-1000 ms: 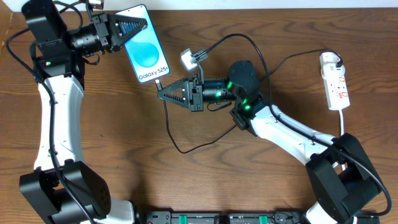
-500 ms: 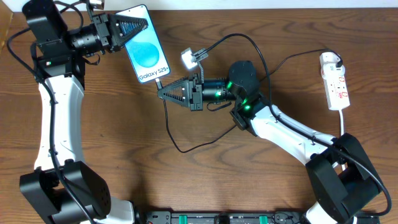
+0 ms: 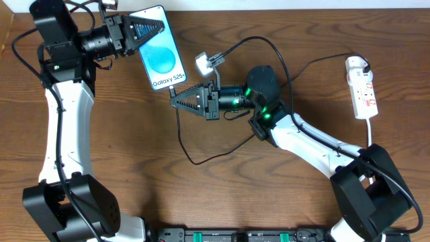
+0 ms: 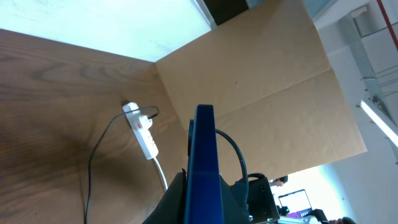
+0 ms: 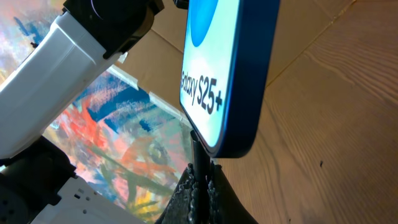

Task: Plug charger to phone and switch on socket
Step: 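Push the plug up into the phone's port with the right gripper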

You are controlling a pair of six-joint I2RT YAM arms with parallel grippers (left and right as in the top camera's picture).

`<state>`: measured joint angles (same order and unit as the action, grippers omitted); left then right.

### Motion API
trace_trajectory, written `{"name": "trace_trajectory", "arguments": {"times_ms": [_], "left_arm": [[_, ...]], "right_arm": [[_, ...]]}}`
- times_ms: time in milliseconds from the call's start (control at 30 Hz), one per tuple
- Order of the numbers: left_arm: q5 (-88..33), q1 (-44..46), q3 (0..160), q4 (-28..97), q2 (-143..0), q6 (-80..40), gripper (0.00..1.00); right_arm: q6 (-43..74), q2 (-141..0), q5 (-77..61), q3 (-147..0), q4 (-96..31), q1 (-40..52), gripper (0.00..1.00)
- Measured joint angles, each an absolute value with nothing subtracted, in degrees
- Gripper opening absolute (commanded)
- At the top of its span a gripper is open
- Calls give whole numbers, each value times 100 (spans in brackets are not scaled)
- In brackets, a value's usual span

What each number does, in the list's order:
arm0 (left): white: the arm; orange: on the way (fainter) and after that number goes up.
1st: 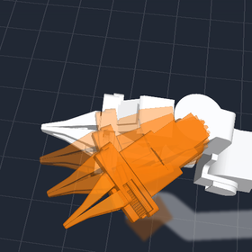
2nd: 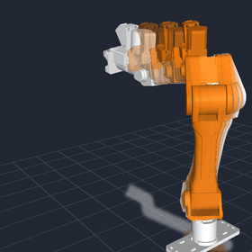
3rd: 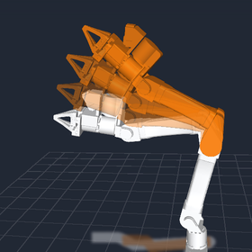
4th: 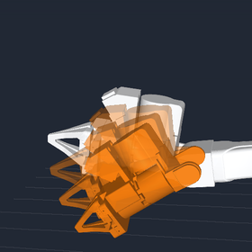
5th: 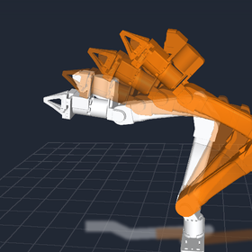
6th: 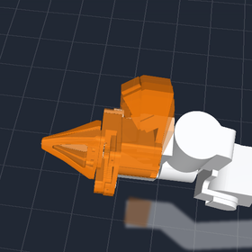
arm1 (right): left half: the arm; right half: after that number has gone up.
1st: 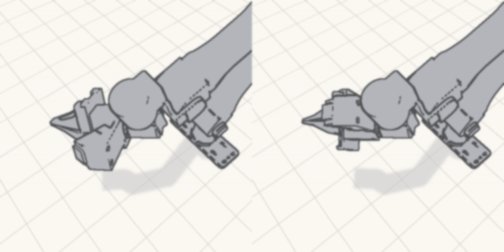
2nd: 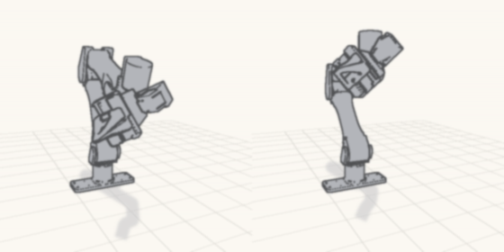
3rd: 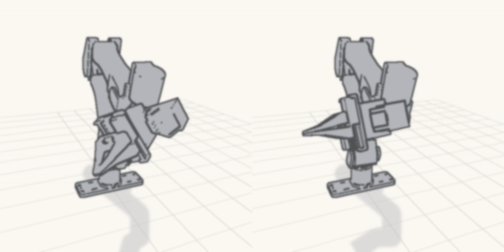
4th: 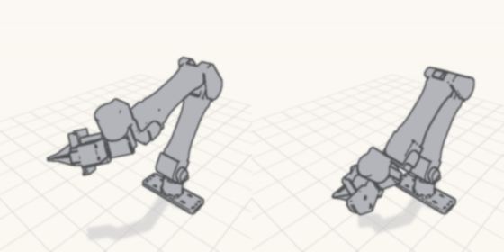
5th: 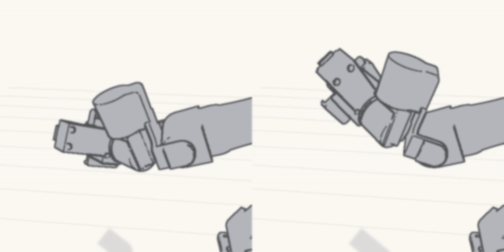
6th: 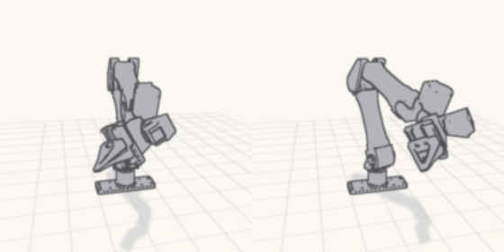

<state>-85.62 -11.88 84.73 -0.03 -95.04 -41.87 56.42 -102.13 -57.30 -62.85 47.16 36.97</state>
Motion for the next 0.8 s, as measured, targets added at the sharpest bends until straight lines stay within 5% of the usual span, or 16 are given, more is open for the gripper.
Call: {"name": "trace_trajectory", "arguments": {"times_ms": [700,800], "left_arm": [[-8648,-1184,8473,-21,-9504,-3760,7],[-8650,-1184,8473,-21,-9504,-3758,7]], "right_arm": [[5994,-10213,-5666,-6283,4932,3699,1],[6003,-10213,-5662,-6283,4950,3699,24]]}}
